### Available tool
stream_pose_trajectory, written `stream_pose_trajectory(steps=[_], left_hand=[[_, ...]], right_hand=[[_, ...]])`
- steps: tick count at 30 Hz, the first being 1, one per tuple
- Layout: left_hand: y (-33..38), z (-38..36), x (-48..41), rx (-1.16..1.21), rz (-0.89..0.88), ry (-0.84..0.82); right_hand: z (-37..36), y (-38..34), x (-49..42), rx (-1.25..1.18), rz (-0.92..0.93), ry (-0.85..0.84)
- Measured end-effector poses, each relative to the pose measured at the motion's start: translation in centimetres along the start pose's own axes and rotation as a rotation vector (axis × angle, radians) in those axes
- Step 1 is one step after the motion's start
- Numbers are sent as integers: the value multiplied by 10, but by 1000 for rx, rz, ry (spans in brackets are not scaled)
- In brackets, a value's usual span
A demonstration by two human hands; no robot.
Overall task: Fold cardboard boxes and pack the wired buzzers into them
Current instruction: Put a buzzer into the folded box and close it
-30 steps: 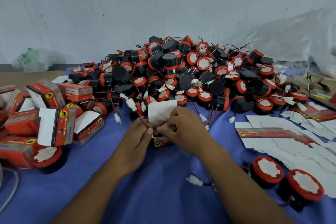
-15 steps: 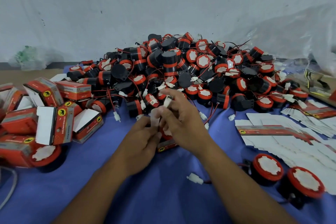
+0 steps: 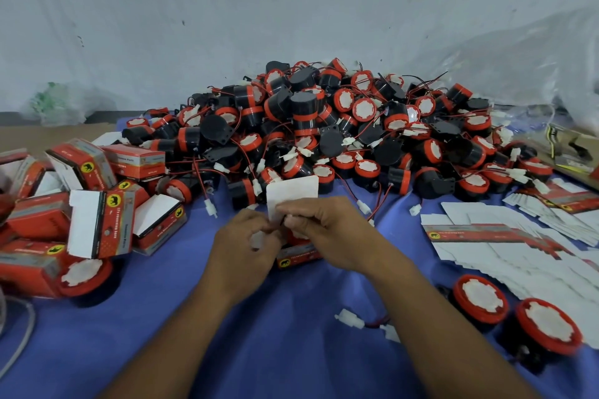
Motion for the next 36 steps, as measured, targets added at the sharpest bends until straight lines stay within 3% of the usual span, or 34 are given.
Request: stream_pose_trajectory(steps=[7, 10, 13, 15, 19, 24, 26, 29, 32, 34, 36], left_hand=[[5, -8, 0, -249, -170, -133], [3, -9, 1, -128, -150, -113], [-3, -4, 4, 52, -12, -8], [-6, -2, 5, 208, 108, -38], [-7, -4, 5, 380, 136, -64], [-7, -5, 5, 281, 70, -45], [-7, -6, 4, 220, 39, -23], [-9, -9, 3, 152, -7, -67], [-8, -12, 3, 45, -70, -115], [-6, -13, 4, 18, -103, -117], [-5, -12, 4, 3, -113, -108]], right_hand=[[-6, -2, -3, 31, -84, 125], [-4, 1, -2, 27, -116, 86], [-5, 2, -2, 19, -123, 26], [-6, 2, -2, 67, -97, -36], [-7, 3, 1, 216, -77, -146], [-7, 4, 3, 328, -201, -207], [-4, 2, 3, 170, -224, -150], [11, 4, -2, -154, -304, 180], [30, 14, -2, -37, -335, 423], [33, 23, 2, -24, -457, 426], [27, 28, 5, -174, -649, 356]])
Point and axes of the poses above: each hand's wrist, its own x-axis away from the middle knuckle, its own z-axis out of the back of the hand, y = z × x, the point moved 1 cm from there along -x, towards the middle knuckle, and after that the axes turned 11 degrees about -x, right-handed, at the moved point
